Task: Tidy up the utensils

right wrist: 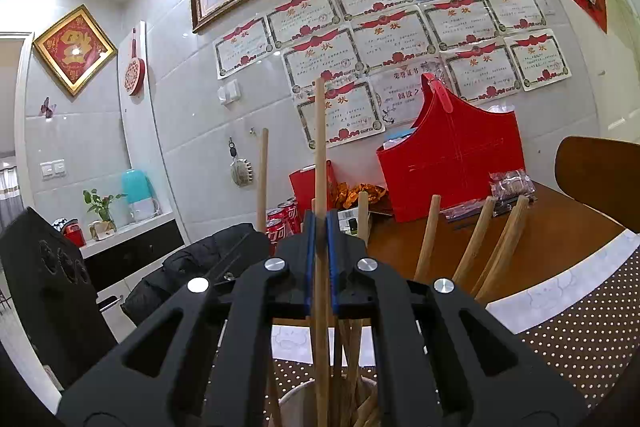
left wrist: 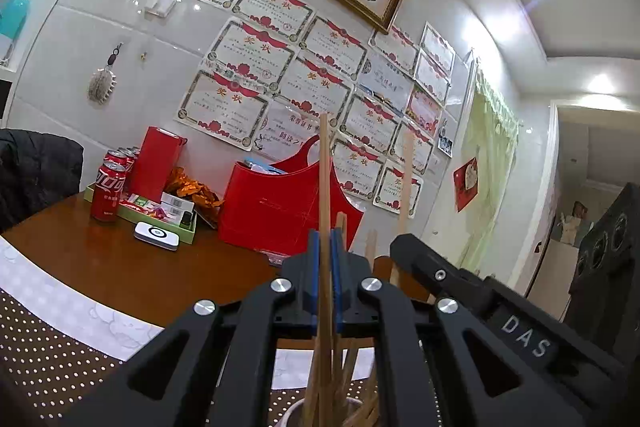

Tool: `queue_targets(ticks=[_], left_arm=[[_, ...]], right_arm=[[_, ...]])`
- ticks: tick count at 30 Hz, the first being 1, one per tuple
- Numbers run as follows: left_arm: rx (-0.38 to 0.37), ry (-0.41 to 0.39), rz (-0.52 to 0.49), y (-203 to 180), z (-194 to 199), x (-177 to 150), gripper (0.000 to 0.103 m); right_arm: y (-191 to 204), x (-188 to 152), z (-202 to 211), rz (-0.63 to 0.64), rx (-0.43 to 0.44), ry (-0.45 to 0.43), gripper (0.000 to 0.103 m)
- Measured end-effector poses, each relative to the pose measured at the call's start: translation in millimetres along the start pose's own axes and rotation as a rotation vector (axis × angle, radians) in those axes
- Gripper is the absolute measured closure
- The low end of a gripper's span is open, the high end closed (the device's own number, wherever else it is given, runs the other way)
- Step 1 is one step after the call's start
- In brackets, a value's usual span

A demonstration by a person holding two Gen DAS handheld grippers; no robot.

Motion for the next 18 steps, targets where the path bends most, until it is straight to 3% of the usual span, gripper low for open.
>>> queue_targets(ticks=[4, 5, 7, 8, 9, 12, 14, 15, 18], left_arm=[[0.0, 0.002, -0.005, 0, 1, -4, 0.097], [0.0, 0.004, -0.006, 0, 0, -4, 0.097], [0.003, 0.008, -0.007, 0, 2, -4, 0.091], [0.007, 0.008, -0.004, 0, 3, -3, 0.075], [0.01, 0.003, -0.001, 0, 6, -3, 0.062], [0.022, -0.003, 0.006, 0, 16, 1, 0.043], [0.027, -0.016, 0.002, -3, 27, 7, 0.037], [0.028, -0.016, -0.004, -5, 32, 9, 0.029], [0.079, -0.017, -0.04, -17, 52, 16, 0.017]], right_arm=[[0, -3, 1, 0.005, -0.002, 0.017, 0.095], [0, -3, 2, 0.005, -0.001, 0.019, 0.088], [-1, -2, 8, -0.001, -0.002, 0.012, 0.05], [-2, -1, 11, -0.008, -0.002, 0.002, 0.027], [-3, 1, 17, -0.014, -0.006, -0.016, 0.027], [-3, 8, 31, -0.016, 0.004, -0.032, 0.017], [-4, 13, 41, -0.022, -0.001, -0.047, 0.009], [-5, 18, 50, -0.027, -0.004, -0.059, 0.006], [-6, 27, 67, -0.028, -0.013, -0.056, 0.006]])
Point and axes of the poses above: each gripper's, at about its wrist camera, not at the fingertips, and z roughly against the way its jaws point, y to its left, x to its top, the point moved 9 cm from there along -z, roughly the way its jaws point, and after that the axes turned 14 degrees about y, right-handed, at the moved point
